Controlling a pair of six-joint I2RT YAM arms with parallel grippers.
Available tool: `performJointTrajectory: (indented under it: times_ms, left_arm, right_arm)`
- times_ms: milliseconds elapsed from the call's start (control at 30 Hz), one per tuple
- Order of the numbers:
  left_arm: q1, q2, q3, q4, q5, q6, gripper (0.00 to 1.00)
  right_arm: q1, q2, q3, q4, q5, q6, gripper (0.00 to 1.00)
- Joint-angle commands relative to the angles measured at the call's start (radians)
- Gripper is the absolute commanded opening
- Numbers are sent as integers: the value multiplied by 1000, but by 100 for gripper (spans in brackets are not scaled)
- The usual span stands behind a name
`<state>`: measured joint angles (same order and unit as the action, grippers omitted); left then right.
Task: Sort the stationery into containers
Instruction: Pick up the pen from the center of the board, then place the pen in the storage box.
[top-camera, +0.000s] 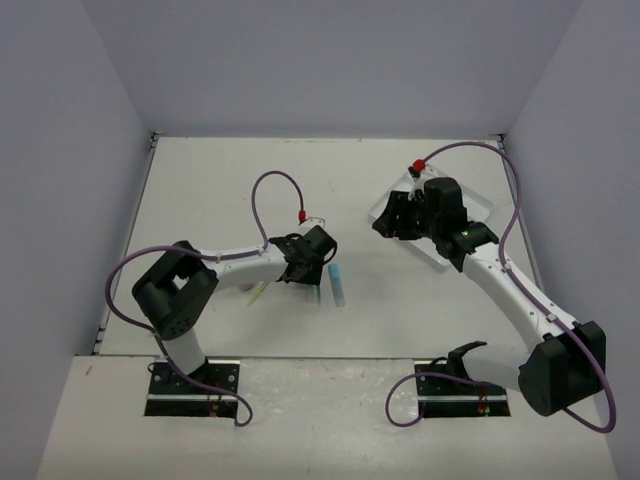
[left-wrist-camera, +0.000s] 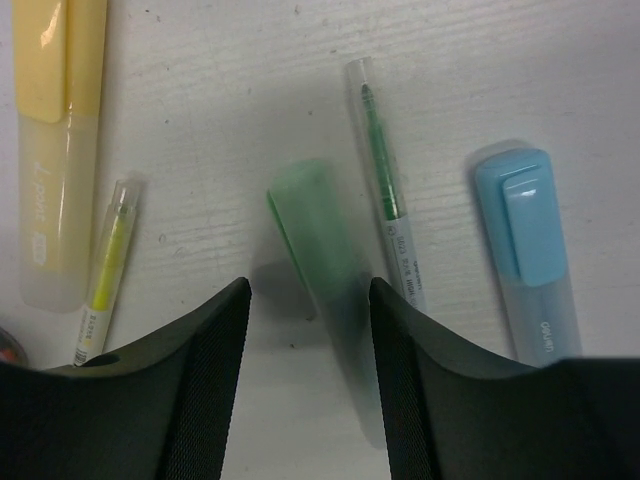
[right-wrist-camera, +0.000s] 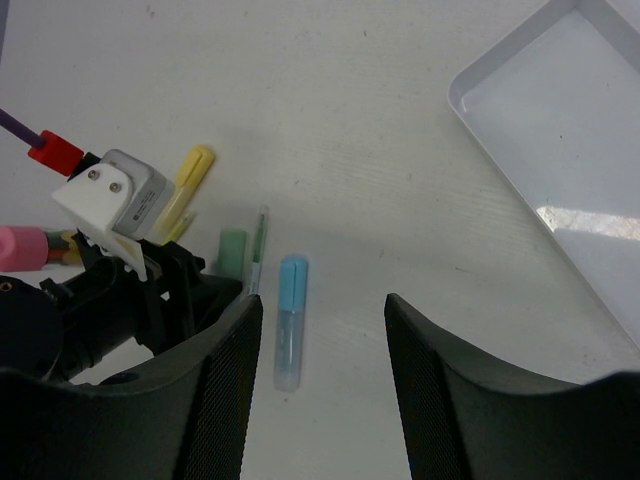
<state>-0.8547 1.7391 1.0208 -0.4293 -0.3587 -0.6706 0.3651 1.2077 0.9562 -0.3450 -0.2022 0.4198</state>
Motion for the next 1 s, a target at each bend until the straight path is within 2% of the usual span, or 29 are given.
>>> performJointTrajectory:
  times_ms: [0,100,200,233,300,400,467,533,667,767,867,967]
  left_arm:
    - [14,19,-27,52,4,-27,54]
    - [16,34,-25,41,-8,-35,43]
    - [29,25,-47,40,-25,-39,21]
    - [33,15,-55,40,-32,-41,11]
    - [36,-33,-66,37,-47,-54,0]
    - [35,-154,-89,62,-43,-56,0]
    - [33,-274,-115,149,-1,-45,0]
    - [32,-394,-132,203,21,-45,0]
    - [32,-546,-170,323,59,-92,0]
    - [31,-574,-174,363,81,-133,0]
    - [32,-579,-174,390,103,-159,0]
    - [32,-577,-172,407,120,-162,0]
  right_arm:
    - [8,16,15,-2,-20,-1,54]
    - [11,21,15,-2,-25,-1,54]
    - [17,16,5,14,-67,-6,53]
    - [18,15,-3,29,-106,-13,53]
    - [24,10,-32,86,-216,-11,52]
    - [41,-3,-161,331,-429,31,58]
    - [48,7,-252,523,-562,113,62]
    - [53,24,-309,657,-639,163,62]
    - [139,75,-390,884,-630,233,63]
    - [211,78,-405,990,-555,264,64]
    - [232,84,-421,1107,-517,314,64]
    - [233,91,-409,1122,-497,328,64]
